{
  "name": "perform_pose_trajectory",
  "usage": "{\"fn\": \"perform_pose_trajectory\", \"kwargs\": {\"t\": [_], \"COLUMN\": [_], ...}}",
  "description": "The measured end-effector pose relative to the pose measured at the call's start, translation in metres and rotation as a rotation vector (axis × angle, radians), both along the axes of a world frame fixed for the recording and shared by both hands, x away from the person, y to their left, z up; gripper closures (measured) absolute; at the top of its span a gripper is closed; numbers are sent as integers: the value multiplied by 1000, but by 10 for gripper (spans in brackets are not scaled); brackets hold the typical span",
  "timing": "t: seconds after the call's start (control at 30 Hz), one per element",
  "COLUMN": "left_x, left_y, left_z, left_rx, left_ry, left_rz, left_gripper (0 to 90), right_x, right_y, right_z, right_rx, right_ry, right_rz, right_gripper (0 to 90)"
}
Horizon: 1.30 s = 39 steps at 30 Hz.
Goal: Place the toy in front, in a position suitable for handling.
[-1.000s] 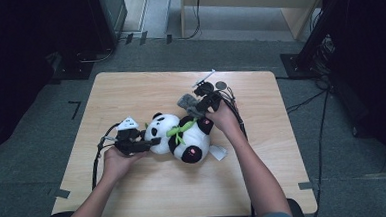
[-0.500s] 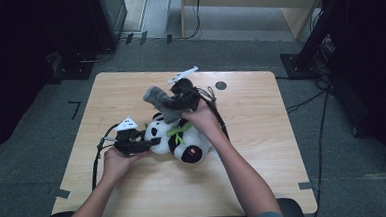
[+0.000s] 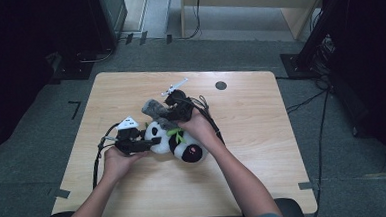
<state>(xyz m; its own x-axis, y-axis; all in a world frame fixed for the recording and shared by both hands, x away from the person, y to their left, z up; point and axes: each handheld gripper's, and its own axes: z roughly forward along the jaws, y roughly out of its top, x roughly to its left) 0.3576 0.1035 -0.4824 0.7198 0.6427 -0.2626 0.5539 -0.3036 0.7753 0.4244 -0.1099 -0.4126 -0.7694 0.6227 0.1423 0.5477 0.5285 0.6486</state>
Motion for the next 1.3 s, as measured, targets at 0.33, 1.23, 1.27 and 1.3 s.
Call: {"fn": "perform_pose_trajectory", "kwargs": {"t": [0.33, 1.23, 1.27, 1.3], "left_x": [1, -1, -1, -1], "left_y": [-1, 1, 1, 1], "left_z": [1, -2, -1, -1], "left_rx": [0, -17, -15, -17], "left_ry": [6, -5, -5, -4], "left_rz": [0, 1, 1, 3], "left_gripper": [421, 420, 419, 420], "right_x": [8, 23, 20, 16], "right_y": [-23, -111, -113, -114], "right_z": [-5, 7, 13, 19], "right_rx": [-26, -5, 29, 60], "right_ry": [36, -68, -81, -92], "right_rz": [-68, -266, -265, -260], "right_gripper": [777, 787, 787, 787]}}
